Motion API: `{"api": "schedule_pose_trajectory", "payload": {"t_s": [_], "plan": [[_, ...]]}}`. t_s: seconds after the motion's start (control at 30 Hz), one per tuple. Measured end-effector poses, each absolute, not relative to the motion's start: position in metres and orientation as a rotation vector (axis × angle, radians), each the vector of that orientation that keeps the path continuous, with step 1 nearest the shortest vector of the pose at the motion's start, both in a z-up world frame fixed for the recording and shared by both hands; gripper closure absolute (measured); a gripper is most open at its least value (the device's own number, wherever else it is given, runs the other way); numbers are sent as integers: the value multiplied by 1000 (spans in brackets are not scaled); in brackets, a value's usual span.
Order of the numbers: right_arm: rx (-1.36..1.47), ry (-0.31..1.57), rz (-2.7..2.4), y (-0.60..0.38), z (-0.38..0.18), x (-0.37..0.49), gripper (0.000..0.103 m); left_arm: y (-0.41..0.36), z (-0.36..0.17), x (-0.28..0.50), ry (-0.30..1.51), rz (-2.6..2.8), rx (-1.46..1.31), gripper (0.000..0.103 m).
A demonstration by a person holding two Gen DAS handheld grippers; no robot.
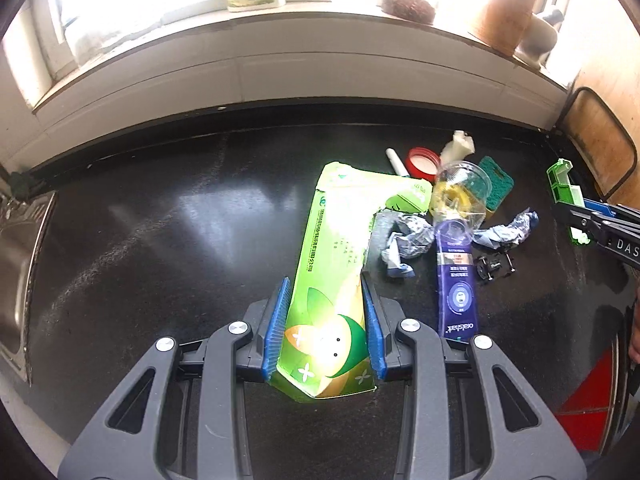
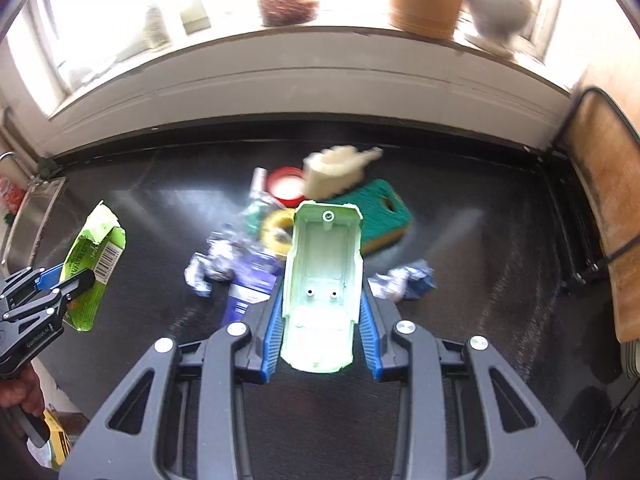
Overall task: Collect trash
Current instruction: 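Carry both items over the black bin and open both tools to drop them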
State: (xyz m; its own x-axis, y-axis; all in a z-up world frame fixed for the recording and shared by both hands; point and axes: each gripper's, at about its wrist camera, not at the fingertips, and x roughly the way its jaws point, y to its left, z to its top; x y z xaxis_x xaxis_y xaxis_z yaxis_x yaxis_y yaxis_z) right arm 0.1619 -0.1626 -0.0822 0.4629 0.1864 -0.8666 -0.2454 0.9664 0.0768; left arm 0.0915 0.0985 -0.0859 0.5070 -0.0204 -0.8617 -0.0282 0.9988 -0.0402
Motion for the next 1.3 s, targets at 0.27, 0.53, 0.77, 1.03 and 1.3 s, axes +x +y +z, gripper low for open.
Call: {"api": "schedule_pose_trajectory", "payload": {"t_s": [0.27,0.53,0.77,1.03,1.3], "plan": [[-171,1004,595,-41,-60,152,69,180,-61,25,981,295,-160,69],[-353,959,1005,108,-51,92,69,254,-52,-87,937,664,-315,69],[-505,944,1327,209,-51,-3,69,291,-57,-205,916,992,-502,69],[-682,986,1615,273,-70,-106,69,296,-83,-299,915,1235,-680,69],[-797,1022,1727,313,-87,-163,69,302,-107,-322,913,1284,-759,69]]}}
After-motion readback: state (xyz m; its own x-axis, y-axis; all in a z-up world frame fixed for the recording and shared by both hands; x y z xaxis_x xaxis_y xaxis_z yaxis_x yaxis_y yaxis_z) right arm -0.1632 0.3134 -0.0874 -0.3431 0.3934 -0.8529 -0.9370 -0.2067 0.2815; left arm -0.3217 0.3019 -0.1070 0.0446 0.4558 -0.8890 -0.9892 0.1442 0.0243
